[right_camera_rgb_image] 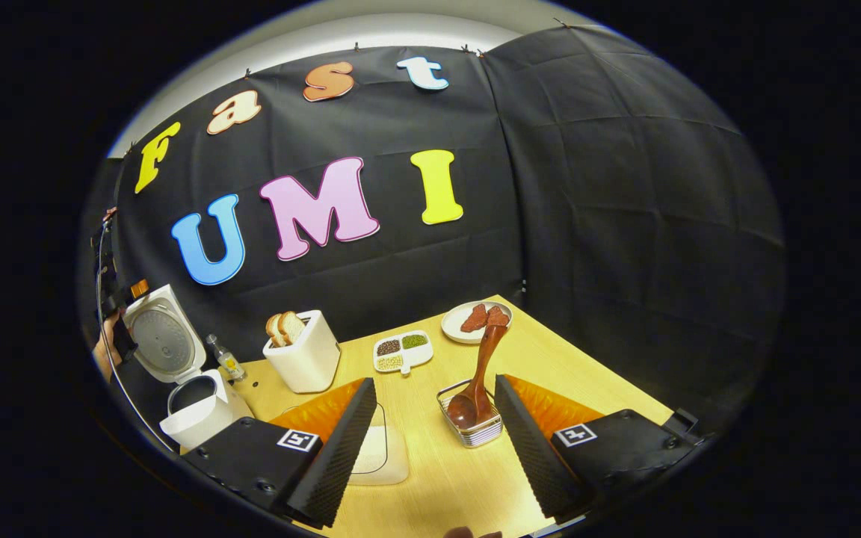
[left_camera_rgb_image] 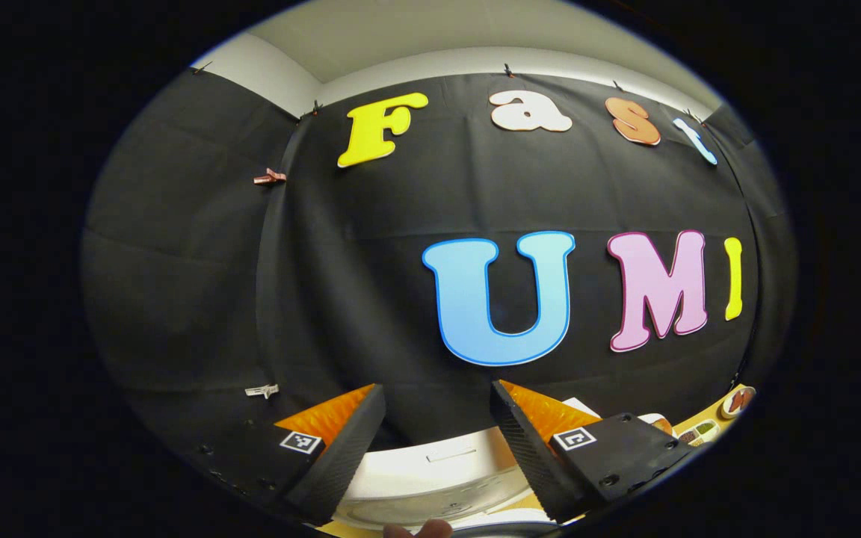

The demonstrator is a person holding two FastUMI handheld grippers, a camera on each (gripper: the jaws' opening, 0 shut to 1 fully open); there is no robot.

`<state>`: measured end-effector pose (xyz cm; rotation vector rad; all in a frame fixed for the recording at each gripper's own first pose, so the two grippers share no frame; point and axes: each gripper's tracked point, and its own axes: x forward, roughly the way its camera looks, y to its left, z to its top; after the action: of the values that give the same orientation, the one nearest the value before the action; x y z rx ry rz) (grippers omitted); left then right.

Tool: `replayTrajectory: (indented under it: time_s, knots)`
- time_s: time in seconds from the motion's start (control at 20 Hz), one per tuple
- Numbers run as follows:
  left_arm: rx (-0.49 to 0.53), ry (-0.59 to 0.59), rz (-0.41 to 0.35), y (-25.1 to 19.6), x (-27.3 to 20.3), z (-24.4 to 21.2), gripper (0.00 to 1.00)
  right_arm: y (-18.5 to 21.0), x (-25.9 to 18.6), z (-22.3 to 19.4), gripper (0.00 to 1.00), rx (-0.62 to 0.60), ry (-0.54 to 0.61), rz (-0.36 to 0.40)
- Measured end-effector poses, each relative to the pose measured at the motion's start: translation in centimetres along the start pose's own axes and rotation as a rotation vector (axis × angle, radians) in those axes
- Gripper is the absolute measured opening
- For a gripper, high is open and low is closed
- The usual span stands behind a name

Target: Close the left gripper, press the button to open the rice cooker; take a wooden spoon from the chopstick holder with the right hand, scoop a spoonful of rice and pour it into the rice cooker, then put the wooden spoon back into the chopstick holder.

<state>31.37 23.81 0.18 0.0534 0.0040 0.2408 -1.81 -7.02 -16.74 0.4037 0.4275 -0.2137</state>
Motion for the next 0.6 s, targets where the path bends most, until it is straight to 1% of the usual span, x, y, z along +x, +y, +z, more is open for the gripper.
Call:
replayTrajectory:
  time_s: [0.1, 0.15, 0.25, 0.6]
  knots:
    - [-0.005, 0.038, 0.009, -0.1, 0.1, -1.0, 0.96, 0.3, -0.2, 0.0, 0.99, 0.005, 0.006, 0.004]
    - [-0.020, 0.038, 0.015, -0.1, 0.1, -0.9, 0.99, 0.4, -0.2, 0.0, 0.99, 0.002, 0.009, 0.007]
    - [-0.024, 0.057, 0.019, -0.3, -0.2, -1.0, 0.99, 0.7, -0.2, 0.2, 0.98, -0.007, 0.012, 0.023]
    - [-0.080, 0.166, 0.009, -2.0, -4.5, -2.0, 1.00, 2.4, 0.2, 1.0, 0.98, -0.011, 0.021, 0.120]
